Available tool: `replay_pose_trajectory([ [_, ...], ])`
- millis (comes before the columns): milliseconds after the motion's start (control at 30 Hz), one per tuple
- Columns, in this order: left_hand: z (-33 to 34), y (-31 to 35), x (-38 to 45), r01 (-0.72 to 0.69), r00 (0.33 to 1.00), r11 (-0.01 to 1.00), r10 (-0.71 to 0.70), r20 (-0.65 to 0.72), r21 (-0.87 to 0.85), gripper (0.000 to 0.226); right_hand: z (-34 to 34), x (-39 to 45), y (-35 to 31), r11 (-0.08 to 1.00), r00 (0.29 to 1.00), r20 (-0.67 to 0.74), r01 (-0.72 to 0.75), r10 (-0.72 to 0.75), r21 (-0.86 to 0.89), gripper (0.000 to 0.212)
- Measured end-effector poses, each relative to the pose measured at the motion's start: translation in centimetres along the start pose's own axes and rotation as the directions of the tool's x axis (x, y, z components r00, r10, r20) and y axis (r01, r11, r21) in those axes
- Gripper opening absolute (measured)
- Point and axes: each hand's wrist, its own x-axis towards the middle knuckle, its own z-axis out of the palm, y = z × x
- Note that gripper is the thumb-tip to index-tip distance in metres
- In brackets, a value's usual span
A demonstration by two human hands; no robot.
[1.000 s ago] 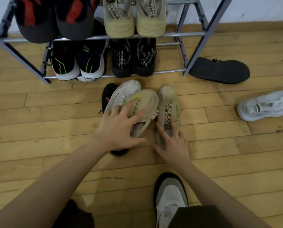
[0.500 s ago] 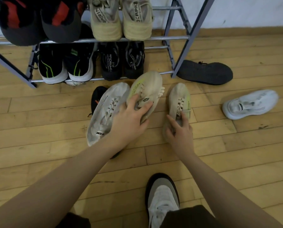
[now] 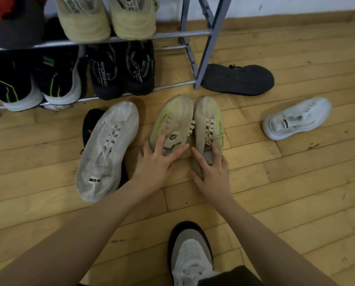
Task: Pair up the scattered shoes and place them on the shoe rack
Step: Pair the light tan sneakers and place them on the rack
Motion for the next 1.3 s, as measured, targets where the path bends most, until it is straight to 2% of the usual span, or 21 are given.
replay_pose_trajectory([
  [133, 0.0, -0.5, -0.8, -0.03, 1.0, 0.999, 0.03, 0.011, 0.026, 0.053, 0.2, 0.3, -0.1, 1.0, 1.0, 0.006, -0.012, 0.011, 0.018, 0.055],
  [267, -0.4, -0.5, -0.7, 0.005, 1.0, 0.999, -0.005, 0.017, -0.038, 0.051, -0.1, 0.1, -0.4, 0.998, 0.999, -0.034, 0.006, -0.004, 0.066, 0.049],
  [433, -2.0, -0.2, -0.8, 0.005, 0.992, 0.971, -0.036, -0.122, -0.239, 0.043, -1.0, 0.2, -1.6, 0.987, 0.984, -0.176, 0.004, 0.025, 0.16, 0.045],
  [667, -6.3, 0.0, -1.6, -0.054, 0.957, 0.933, -0.053, -0.284, -0.356, 0.041, -5.0, -0.2, -4.4, 0.977, 0.942, -0.332, 0.017, 0.056, 0.213, 0.043],
  [800, -10.2, 0.9, -2.3, -0.161, 0.924, 0.932, 0.028, -0.38, -0.324, 0.039, -8.6, -0.4, -6.5, 0.973, 0.893, -0.446, 0.05, 0.057, 0.223, 0.041],
  [900, -13.5, 1.7, -2.3, -0.202, 0.901, 0.933, 0.057, -0.431, -0.298, 0.037, -11.8, -0.3, -7.7, 0.961, 0.884, -0.462, 0.057, 0.077, 0.269, 0.042],
  [1033, -18.4, 2.8, -2.8, -0.223, 0.862, 0.938, 0.063, -0.502, -0.266, 0.04, -16.4, -0.7, -9.1, 0.957, 0.846, -0.531, 0.113, 0.049, 0.268, 0.043],
  [1300, -28.5, 3.2, -6.5, -0.253, 0.741, 0.941, 0.04, -0.671, -0.224, 0.035, -24.8, -3.1, -13.7, 0.951, 0.762, -0.644, 0.245, -0.069, 0.188, 0.042],
])
